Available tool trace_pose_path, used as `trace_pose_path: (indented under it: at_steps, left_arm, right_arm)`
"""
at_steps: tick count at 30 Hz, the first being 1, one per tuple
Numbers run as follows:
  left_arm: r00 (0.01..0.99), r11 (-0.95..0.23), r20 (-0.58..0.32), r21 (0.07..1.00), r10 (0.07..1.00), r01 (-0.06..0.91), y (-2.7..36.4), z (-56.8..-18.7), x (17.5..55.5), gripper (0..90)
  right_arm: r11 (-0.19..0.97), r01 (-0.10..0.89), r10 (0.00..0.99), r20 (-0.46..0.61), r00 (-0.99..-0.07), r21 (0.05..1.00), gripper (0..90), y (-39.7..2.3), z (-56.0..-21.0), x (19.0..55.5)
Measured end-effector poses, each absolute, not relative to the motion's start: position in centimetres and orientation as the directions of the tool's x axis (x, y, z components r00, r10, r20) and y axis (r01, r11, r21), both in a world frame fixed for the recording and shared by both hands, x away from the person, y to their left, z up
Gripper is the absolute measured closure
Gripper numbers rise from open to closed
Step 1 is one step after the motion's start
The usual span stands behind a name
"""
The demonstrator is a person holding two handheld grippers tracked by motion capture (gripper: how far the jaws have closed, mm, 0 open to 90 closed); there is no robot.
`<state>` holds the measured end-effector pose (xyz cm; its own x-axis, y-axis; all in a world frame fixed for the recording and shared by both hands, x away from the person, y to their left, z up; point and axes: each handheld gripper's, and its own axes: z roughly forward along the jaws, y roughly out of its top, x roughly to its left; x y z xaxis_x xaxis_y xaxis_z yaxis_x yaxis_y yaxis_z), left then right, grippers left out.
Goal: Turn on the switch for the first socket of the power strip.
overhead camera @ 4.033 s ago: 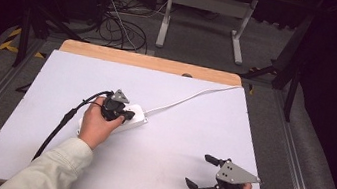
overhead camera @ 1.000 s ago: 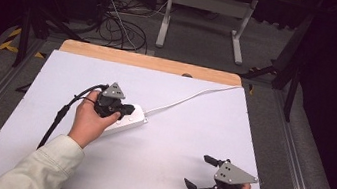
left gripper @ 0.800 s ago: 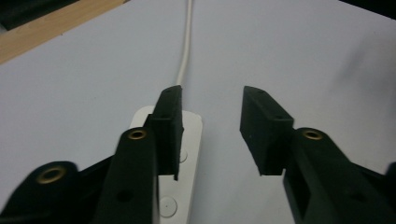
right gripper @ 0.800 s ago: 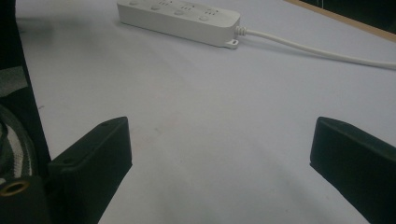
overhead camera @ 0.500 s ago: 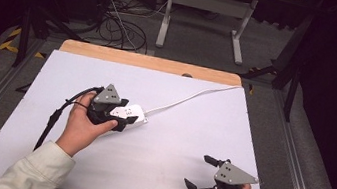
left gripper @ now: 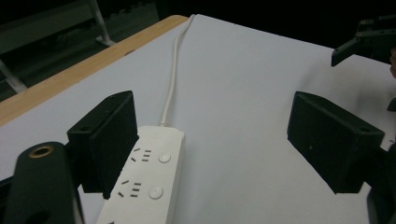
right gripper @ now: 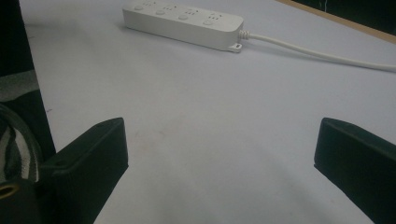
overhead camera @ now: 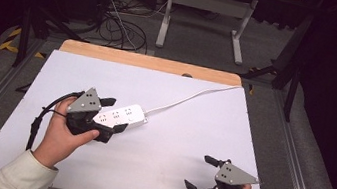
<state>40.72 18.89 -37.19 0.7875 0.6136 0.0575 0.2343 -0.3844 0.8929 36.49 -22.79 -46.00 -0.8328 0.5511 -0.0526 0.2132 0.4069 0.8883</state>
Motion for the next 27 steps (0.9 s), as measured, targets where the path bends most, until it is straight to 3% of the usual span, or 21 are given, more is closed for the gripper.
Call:
trace_pose_path:
  at_steps: [27]
  left_arm:
    - [0.765,-0.352,0.042,0.903,0.643,0.247,26.6,-42.4,36.4,8.3]
  right_arm:
    - [0.386,0.221,0.538,-0.025,-0.842,0.896,3.2,-23.0,-46.0,36.5]
